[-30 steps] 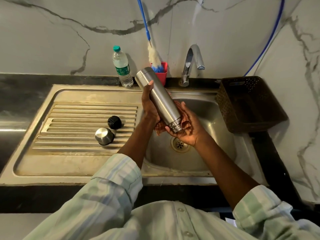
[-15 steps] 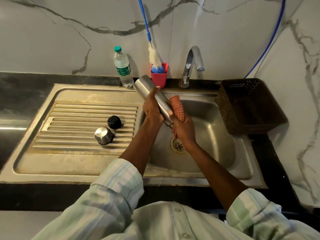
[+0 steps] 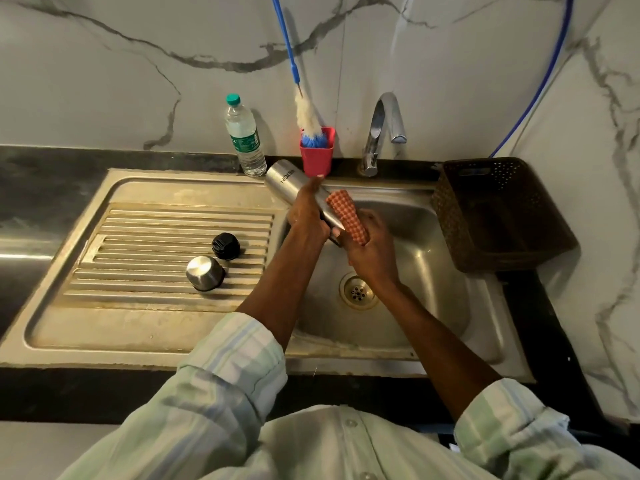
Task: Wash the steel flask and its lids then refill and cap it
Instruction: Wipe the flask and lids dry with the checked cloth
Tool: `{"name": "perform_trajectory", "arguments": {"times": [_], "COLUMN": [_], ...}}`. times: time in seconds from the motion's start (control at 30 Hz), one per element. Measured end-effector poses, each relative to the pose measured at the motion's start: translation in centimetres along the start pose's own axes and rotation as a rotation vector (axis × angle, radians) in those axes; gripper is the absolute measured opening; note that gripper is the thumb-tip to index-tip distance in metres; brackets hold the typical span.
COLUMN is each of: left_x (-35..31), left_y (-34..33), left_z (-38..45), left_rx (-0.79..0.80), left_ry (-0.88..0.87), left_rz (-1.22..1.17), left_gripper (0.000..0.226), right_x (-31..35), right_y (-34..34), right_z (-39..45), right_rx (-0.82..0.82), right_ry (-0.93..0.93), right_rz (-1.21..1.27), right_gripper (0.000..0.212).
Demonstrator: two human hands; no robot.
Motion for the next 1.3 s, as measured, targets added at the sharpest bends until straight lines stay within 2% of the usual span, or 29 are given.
{"name": "perform_trajectory", "arguments": {"times": [0.07, 0.13, 0.2, 0.27, 0.3, 0.37, 0.43, 0.47, 0.5, 0.53, 0.57, 0.6, 0.67, 0.73, 0.8, 0.83, 0.87, 0.93, 0.97, 1.03, 1.07, 1.1, 1.13, 1.2, 1.27, 1.3], "left_x": [0.3, 0.6, 0.6, 0.7, 0.6, 0.1, -0.5, -0.8, -0.9, -0.7, -0.6, -0.4, 0.2, 0.7, 1.0, 0.9, 0.8, 0.4, 0.3, 0.4, 0.6, 0.8, 0.8, 1.0, 1.2, 1.3], "left_y": [0.3, 0.7, 1.1, 1.3, 1.2, 0.6, 0.1, 0.1, 0.3, 0.4, 0.4, 0.6, 0.9, 1.3, 1.3, 1.2, 1.0, 0.7, 0.6, 0.9, 1.0, 1.1, 1.1, 1.3, 1.7, 1.8], "left_z": [-0.1, -0.4, -0.6, -0.5, -0.4, -0.7, -0.8, -0.9, -0.9, -0.8, -0.7, -0.9, -0.8, -0.8, -0.5, -0.6, -0.5, -0.4, -0.2, 0.2, 0.4, 0.4, 0.2, 0.0, -0.1, 0.1], "left_rx": [-0.03, 0.034, 0.122, 0.19, 0.188, 0.148, 0.112, 0.07, 0.013, -0.021, -0.052, -0.071, -0.046, 0.045, 0.135, 0.158, 0.156, 0.128, 0.099, -0.016, -0.05, -0.061, -0.071, -0.046, 0.029, 0.075], "left_ry": [-0.061, -0.106, -0.128, -0.135, -0.12, -0.069, 0.004, 0.039, 0.052, 0.05, 0.024, -0.012, -0.08, -0.114, -0.134, -0.132, -0.116, -0.052, -0.004, 0.062, 0.076, 0.066, 0.033, -0.051, -0.099, -0.114], "left_rz": [-0.025, -0.023, -0.025, 0.002, 0.01, 0.024, 0.024, 0.005, 0.004, -0.016, -0.041, -0.067, -0.063, -0.035, 0.033, 0.046, 0.039, 0.011, -0.007, -0.019, -0.011, -0.025, -0.037, -0.021, 0.016, 0.041], "left_gripper": [0.056, 0.046, 0.059, 0.069, 0.068, 0.067, 0.073, 0.076, 0.077, 0.076, 0.071, 0.062, 0.049, 0.062, 0.076, 0.075, 0.072, 0.074, 0.081, 0.089, 0.089, 0.085, 0.078, 0.067, 0.08, 0.087], "right_x": [0.2, 0.1, 0.4, 0.7, 0.8, 1.2, 1.1, 1.1, 0.7, 0.5, 0.2, 0.2, 0.0, -0.3, -0.5, -0.6, -0.3, -0.3, -0.3, -0.8, -1.0, -1.1, -1.2, -1.1, -1.4, -1.4], "right_y": [-0.4, -0.7, -0.2, 0.2, 0.2, 0.1, 0.2, 0.1, -0.2, -0.4, -0.7, -0.9, -0.8, -0.5, 0.1, 0.1, 0.1, 0.1, 0.3, 0.1, -0.1, -0.4, -0.7, -0.8, -0.8, -0.4], "right_z": [-0.4, -0.2, 0.2, 0.4, 0.5, 0.4, 0.3, 0.2, 0.1, 0.0, -0.2, -0.3, -0.1, 0.1, 0.2, 0.2, 0.2, 0.2, 0.2, 0.1, -0.1, -0.5, -0.8, -0.9, -0.7, -0.4], "right_rx": [-0.018, 0.025, 0.164, 0.218, 0.205, 0.084, -0.076, -0.088, -0.065, -0.035, -0.023, -0.031, -0.041, 0.103, 0.19, 0.179, 0.139, -0.044, -0.131, -0.162, -0.136, -0.117, -0.111, -0.094, 0.08, 0.167], "right_ry": [-0.172, -0.479, -0.713, -0.8, -0.783, -0.617, -0.287, -0.099, 0.032, 0.084, 0.059, -0.041, -0.421, -0.754, -0.857, -0.86, -0.825, -0.634, -0.447, -0.029, 0.067, 0.064, -0.03, -0.424, -0.792, -0.881], "right_rz": [0.16, 0.495, 0.84, 0.974, 0.948, 0.669, 0.191, -0.003, -0.122, -0.149, -0.123, -0.025, 0.35, 0.798, 0.996, 1.001, 0.945, 0.607, 0.339, -0.087, -0.137, -0.113, -0.026, 0.361, 0.825, 0.968], "right_gripper": [0.035, 0.033, 0.041, 0.041, 0.038, 0.031, 0.03, 0.034, 0.04, 0.044, 0.042, 0.036, 0.025, 0.035, 0.044, 0.042, 0.037, 0.028, 0.028, 0.036, 0.039, 0.038, 0.034, 0.027, 0.037, 0.044]}}
Point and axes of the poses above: each hand's wrist, its own z-axis towards the middle knuckle, its own y-axis out of the back of the hand, x = y × z, the point moved 2 cm from there along z, towards the middle knuckle, and after that the axes turned 8 degrees about -z, right-handed, at the moved point
